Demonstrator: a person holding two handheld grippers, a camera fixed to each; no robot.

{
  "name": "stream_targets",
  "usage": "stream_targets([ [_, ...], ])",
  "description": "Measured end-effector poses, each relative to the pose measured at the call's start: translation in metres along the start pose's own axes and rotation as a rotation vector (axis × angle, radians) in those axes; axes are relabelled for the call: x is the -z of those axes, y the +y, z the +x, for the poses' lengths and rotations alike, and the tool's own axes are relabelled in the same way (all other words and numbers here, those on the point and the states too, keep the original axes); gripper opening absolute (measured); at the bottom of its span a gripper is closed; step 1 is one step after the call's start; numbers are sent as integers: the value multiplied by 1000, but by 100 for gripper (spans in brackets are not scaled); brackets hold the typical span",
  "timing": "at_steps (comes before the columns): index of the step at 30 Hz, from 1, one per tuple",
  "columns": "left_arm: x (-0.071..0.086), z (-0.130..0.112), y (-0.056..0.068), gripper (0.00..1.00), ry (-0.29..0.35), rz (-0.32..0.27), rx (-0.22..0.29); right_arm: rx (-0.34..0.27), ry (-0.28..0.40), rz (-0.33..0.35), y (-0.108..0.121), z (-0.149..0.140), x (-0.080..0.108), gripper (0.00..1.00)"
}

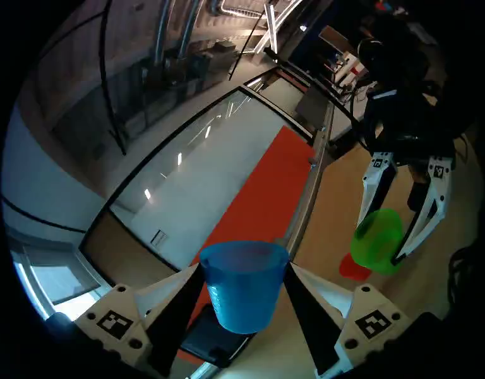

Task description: Pour water

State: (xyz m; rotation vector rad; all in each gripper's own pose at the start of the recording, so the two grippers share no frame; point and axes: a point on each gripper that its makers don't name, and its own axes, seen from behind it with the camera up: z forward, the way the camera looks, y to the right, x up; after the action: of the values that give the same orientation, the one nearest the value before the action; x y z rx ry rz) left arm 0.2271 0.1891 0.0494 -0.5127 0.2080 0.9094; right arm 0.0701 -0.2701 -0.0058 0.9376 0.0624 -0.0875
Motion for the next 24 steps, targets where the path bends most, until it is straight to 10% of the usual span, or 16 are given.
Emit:
stream_targets([
  [13, -7, -13, 3, 86, -38, -73, 337, 3, 33, -18, 8, 14, 11, 91],
  [24, -11, -24, 19, 86, -62, -147, 521, 14, 49, -27, 13, 29, 20, 91],
])
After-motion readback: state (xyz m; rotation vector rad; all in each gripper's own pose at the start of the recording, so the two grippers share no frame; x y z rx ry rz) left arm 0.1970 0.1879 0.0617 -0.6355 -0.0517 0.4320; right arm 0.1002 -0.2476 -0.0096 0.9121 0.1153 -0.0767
